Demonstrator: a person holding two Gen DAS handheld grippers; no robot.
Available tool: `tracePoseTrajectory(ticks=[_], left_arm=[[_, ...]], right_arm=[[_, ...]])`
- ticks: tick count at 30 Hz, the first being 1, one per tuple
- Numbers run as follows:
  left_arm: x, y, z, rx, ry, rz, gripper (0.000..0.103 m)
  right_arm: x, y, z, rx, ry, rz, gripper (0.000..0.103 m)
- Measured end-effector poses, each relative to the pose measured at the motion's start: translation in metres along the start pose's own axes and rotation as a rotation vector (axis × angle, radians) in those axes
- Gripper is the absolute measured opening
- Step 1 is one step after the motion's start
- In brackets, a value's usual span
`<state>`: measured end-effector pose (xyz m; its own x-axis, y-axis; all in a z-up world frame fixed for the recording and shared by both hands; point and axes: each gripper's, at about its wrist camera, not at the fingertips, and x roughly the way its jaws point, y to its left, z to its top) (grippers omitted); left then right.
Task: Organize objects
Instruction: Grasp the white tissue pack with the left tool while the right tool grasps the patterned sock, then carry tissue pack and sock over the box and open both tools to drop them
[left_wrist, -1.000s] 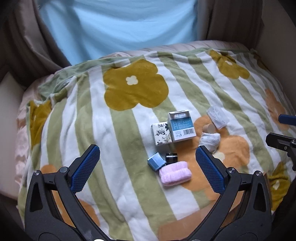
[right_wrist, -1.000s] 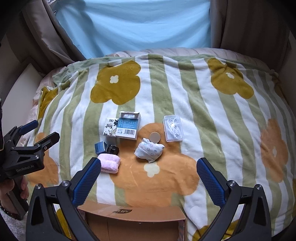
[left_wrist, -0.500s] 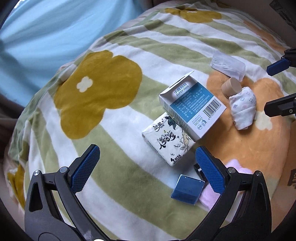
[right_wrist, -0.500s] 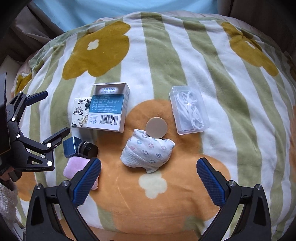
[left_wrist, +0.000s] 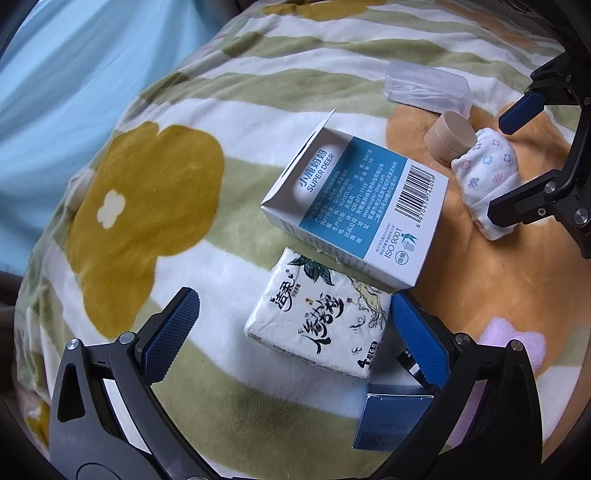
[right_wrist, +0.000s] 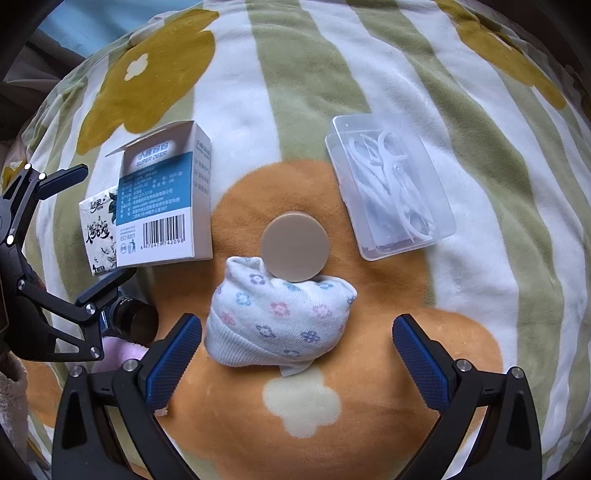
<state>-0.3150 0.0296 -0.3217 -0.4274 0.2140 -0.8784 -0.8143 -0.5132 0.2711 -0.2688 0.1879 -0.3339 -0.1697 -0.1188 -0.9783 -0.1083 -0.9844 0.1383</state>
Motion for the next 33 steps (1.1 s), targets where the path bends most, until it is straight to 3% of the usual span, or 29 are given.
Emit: tracePoseTrajectory(ticks=[3, 8, 9, 21, 27, 30, 32, 33], left_arm=[[0.003, -0.002, 0.000, 0.011, 0.010, -0.011, 0.086], [0.006, -0.007, 0.001, 0.021, 0.022, -0.045, 0.070], [0.006, -0.008, 0.001, 0.023, 0.023, -0.048, 0.066], [-0.015, 0.003, -0.005, -0.073, 0.019, -0.023, 0.065], [-0.054, 0.014, 0.001, -0.153, -0.013, 0.004, 0.065], [-0.080, 0.015, 0.005, -0.190, -0.025, 0.022, 0.065], [-0.099, 0.013, 0.007, -0.220, -0.031, 0.046, 0.065], [-0.109, 0.014, 0.008, -0.245, -0.037, 0.047, 0.065]], right_arm=[[0.003, -0.002, 0.000, 0.010, 0.010, 0.006, 0.095], [0.004, -0.003, -0.001, 0.026, 0.027, 0.064, 0.069], [0.004, -0.003, -0.001, 0.026, 0.028, 0.070, 0.068], [-0.015, -0.009, -0.004, 0.035, 0.002, 0.105, 0.063], [-0.043, -0.016, -0.014, 0.016, -0.032, 0.114, 0.063], [-0.068, -0.021, -0.043, 0.003, -0.058, 0.111, 0.063], [-0.090, -0.033, -0.044, -0.009, -0.078, 0.108, 0.063], [-0.091, -0.015, -0.031, -0.013, -0.087, 0.106, 0.063]])
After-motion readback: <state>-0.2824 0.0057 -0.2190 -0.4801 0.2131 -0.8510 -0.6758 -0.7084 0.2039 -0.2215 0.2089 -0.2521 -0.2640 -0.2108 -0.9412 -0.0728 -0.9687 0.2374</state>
